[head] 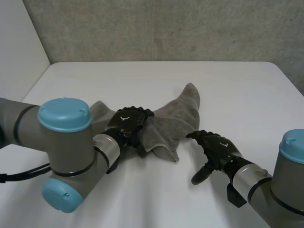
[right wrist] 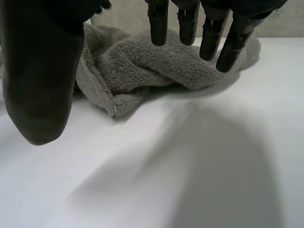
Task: Fold the towel.
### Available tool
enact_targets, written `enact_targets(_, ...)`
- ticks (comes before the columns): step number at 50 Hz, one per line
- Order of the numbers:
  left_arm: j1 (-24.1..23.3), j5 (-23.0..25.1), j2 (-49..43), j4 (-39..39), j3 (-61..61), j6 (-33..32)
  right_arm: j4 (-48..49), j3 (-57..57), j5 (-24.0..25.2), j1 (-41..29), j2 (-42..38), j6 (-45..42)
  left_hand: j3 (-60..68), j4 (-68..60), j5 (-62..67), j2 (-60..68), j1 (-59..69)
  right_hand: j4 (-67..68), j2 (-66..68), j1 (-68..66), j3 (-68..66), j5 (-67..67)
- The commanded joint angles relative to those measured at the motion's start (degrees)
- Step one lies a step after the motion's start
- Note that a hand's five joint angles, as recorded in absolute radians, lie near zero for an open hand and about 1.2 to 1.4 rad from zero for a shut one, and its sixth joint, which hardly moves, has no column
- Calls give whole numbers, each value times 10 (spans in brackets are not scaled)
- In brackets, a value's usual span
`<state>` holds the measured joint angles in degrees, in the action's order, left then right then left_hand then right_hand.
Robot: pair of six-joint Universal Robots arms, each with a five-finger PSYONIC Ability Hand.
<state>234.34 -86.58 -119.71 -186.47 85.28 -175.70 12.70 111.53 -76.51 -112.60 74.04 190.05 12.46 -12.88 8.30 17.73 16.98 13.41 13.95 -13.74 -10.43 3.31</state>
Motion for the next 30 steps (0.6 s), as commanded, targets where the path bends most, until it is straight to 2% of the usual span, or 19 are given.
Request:
enact_targets(1, -16, 1, -35, 0, -32, 30, 9, -45, -1, -38, -41, 1, -25, 29, 15, 21, 28, -34, -39, 37, 4, -33)
enact_targets(6, -20, -13, -56, -9, -48, 40, 11, -94, -8, -53, -89, 1, -25, 29, 15, 21, 28, -34, -39, 37, 4, -33)
enact_targets(13, -22, -69, -75, -44, -54, 44, 11, -162, -42, -79, -163, 9, -25, 29, 30, 36, 43, -34, -39, 37, 4, -33)
enact_targets(22, -21, -119, -84, -93, -53, 48, 21, -223, -75, -93, -212, 9, -25, 29, 35, 41, 48, -34, -34, 31, 4, -27)
enact_targets(30, -13, -138, -89, -151, -61, 42, 30, -283, -87, -94, -226, 30, -25, 29, 64, 69, 77, -34, 82, -85, 4, 89)
